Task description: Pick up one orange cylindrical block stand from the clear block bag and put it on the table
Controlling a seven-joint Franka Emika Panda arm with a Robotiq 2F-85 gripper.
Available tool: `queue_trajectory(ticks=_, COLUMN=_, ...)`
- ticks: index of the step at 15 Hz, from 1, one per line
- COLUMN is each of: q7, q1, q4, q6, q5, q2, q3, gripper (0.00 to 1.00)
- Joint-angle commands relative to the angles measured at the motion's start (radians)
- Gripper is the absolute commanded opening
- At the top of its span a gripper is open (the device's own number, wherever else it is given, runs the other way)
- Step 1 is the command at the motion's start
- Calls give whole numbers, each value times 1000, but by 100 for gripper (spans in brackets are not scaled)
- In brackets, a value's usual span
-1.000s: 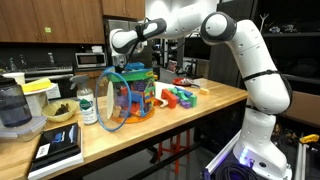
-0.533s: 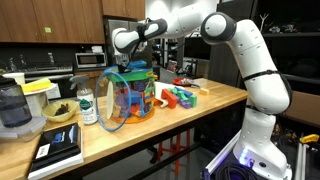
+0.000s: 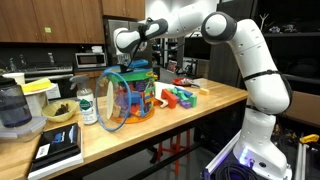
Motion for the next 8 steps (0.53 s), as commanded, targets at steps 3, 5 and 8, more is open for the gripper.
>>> queue_trajectory(ticks=3, q7=16, q1=7, q4=-62, q6=-18, q5=4, q2=-22, q3=18, gripper=100)
queue_trajectory(ticks=5, q7=27, q1=9, q4=-78, q6=-17, q5=9, q2=-25, q3=21, gripper=100)
queue_trajectory(ticks=8, q7=43, q1=13, q4=-88, q6=-20, q5=13, q2=-25, q3=25, gripper=100)
